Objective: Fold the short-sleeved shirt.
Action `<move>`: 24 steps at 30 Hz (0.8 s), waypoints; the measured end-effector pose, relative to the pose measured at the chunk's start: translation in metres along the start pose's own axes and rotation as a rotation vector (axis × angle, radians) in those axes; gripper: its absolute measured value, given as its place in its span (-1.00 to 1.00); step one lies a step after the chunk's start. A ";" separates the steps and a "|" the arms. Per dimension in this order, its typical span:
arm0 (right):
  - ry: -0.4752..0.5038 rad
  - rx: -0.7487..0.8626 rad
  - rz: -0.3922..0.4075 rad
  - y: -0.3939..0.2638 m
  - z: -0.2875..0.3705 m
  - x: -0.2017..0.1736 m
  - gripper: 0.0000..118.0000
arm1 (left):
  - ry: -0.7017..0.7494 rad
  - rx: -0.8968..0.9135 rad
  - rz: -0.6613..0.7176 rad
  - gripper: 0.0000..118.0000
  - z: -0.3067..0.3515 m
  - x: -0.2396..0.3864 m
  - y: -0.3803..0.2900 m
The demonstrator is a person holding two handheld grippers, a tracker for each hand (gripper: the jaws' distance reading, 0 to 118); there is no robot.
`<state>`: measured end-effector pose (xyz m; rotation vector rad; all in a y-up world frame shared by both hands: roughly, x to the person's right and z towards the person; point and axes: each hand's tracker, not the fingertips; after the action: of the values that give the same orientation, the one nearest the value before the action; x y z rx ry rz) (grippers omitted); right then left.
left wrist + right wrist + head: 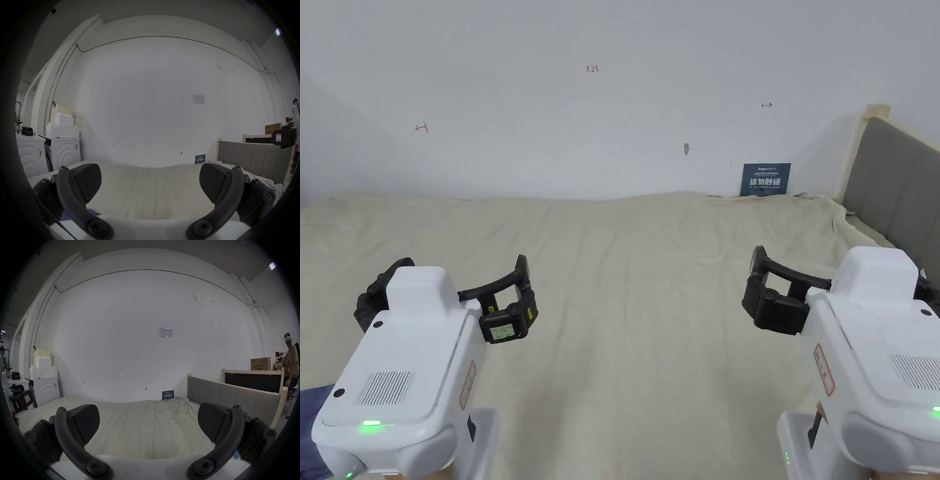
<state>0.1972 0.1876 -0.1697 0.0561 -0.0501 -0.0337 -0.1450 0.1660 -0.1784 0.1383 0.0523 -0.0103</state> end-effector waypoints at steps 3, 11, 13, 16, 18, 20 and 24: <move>0.000 0.000 0.000 -0.002 -0.001 0.001 1.00 | 0.002 0.001 0.004 1.00 0.000 0.000 0.001; 0.003 -0.003 0.006 -0.003 -0.001 0.000 1.00 | -0.003 0.004 -0.001 1.00 0.001 0.000 0.002; 0.004 -0.005 0.006 -0.004 -0.001 0.001 1.00 | -0.005 0.001 -0.005 1.00 0.001 0.001 0.002; 0.003 -0.008 0.008 -0.005 -0.002 0.001 1.00 | -0.002 0.002 -0.008 1.00 0.002 0.001 0.001; 0.003 -0.010 0.007 -0.004 -0.001 0.001 1.00 | -0.005 0.001 -0.006 1.00 0.002 0.001 0.001; 0.003 -0.012 0.007 -0.004 -0.001 0.001 1.00 | -0.007 0.002 -0.004 1.00 0.002 0.002 0.001; 0.003 -0.012 0.007 -0.004 -0.001 0.001 1.00 | -0.007 0.001 -0.005 1.00 0.002 0.003 0.001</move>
<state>0.1981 0.1835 -0.1705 0.0439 -0.0474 -0.0270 -0.1419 0.1667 -0.1767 0.1392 0.0452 -0.0157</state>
